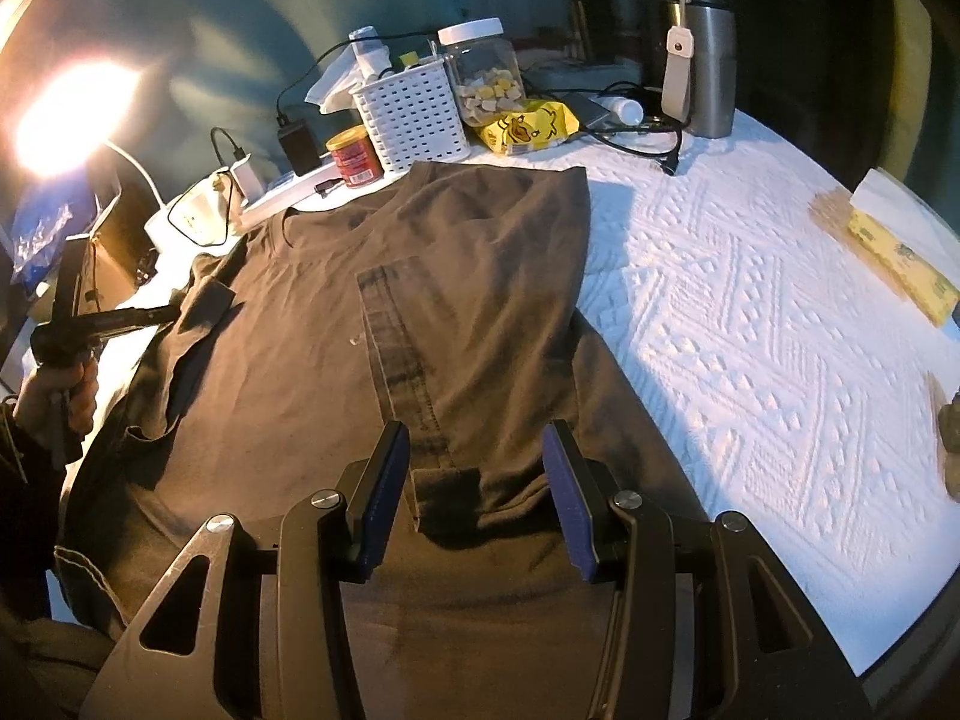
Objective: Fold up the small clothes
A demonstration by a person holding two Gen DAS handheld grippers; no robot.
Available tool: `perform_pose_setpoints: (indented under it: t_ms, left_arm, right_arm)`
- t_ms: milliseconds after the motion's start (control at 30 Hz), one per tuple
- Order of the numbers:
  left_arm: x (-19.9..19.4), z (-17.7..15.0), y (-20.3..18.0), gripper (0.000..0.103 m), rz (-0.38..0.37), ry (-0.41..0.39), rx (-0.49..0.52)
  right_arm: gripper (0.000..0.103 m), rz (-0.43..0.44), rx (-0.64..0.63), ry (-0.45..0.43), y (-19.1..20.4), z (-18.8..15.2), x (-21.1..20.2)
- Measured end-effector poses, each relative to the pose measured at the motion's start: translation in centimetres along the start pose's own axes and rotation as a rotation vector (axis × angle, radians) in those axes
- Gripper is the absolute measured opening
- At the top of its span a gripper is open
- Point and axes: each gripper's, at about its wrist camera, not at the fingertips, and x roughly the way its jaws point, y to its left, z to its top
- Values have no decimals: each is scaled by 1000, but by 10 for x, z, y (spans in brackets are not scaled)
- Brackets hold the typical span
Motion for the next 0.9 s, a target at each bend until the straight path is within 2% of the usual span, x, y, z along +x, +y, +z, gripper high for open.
perform_pose_setpoints:
  t_ms: [67,267,333,433,533,667,800,900]
  left_arm:
    - [-5,1,-3,1,29,-36,22]
    - [-10,9,-2,1,230,-120,126]
    - [-7,9,1,1,262,-115,162]
    - [2,6,-2,1,299,-52,203]
    - [-8,-1,-8,2,283,-41,204]
    - [-33,-19,-32,2,251,-64,259]
    - [-46,-46,-59,2,204,-24,342]
    - [-47,-62,-70,3,210,-6,371]
  right_arm:
    - [49,-2,-1,3,0,1,1]
    - [49,1,-16,9,6,5,4]
    - [49,3,-21,10,8,5,5]
    - [49,5,-26,10,10,5,4]
    - [49,6,-24,8,10,4,3]
    - [49,0,-20,3,9,2,0]
    - [49,2,-19,-6,8,0,-4]
    - [49,6,-21,-12,9,-2,-8]
